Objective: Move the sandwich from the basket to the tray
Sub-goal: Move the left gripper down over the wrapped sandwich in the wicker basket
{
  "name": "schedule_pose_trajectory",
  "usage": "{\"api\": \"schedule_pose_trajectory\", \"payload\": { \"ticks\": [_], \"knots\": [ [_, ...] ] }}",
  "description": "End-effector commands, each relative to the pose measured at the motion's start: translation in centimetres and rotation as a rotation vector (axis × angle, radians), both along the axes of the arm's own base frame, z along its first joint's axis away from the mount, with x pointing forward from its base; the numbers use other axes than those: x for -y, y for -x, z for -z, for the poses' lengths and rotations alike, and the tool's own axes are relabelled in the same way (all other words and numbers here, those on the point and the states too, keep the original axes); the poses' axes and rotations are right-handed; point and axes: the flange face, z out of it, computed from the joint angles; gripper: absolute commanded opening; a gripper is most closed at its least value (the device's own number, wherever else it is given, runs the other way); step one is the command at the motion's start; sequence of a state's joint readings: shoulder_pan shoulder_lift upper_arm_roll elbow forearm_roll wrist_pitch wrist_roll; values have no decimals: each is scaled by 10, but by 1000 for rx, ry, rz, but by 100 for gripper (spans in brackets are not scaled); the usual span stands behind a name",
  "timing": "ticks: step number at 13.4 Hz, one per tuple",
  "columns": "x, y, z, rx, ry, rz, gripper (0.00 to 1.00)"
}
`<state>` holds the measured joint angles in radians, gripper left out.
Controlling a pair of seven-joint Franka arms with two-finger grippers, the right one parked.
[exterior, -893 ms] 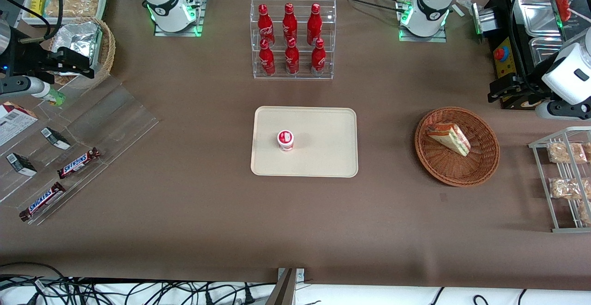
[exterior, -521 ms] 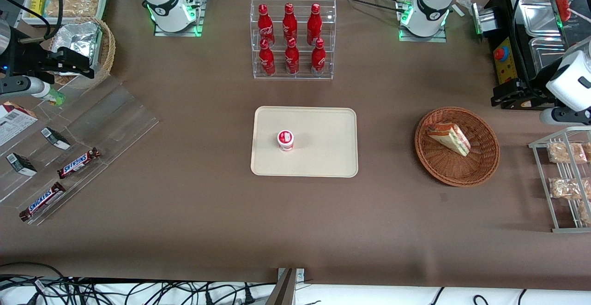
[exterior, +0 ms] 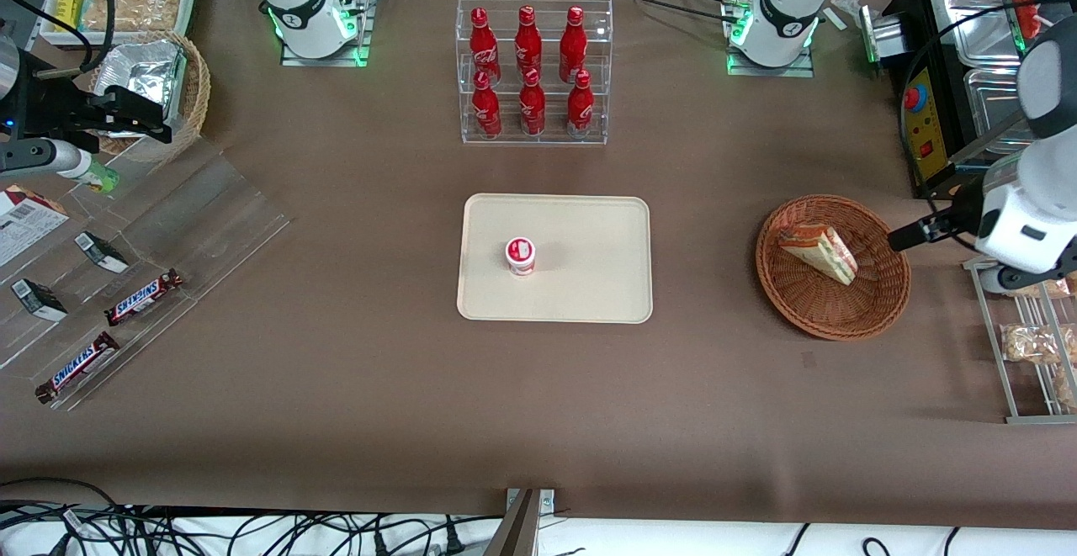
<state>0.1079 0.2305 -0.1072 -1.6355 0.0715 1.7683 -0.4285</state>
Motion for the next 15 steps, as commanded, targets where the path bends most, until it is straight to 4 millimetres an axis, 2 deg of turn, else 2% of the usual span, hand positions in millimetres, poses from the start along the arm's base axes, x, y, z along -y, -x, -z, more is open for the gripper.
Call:
{"api": "schedule_pose_trajectory", "payload": {
  "ticks": [1,6,12,15],
  "knots": [
    [1,8,37,37,-32,-133,100],
    [0,25,92,76,-77,-290,100],
    [0,64,171,169,-43,-352,100],
    [-6,80,193,199,-28,-367,100]
  ]
}}
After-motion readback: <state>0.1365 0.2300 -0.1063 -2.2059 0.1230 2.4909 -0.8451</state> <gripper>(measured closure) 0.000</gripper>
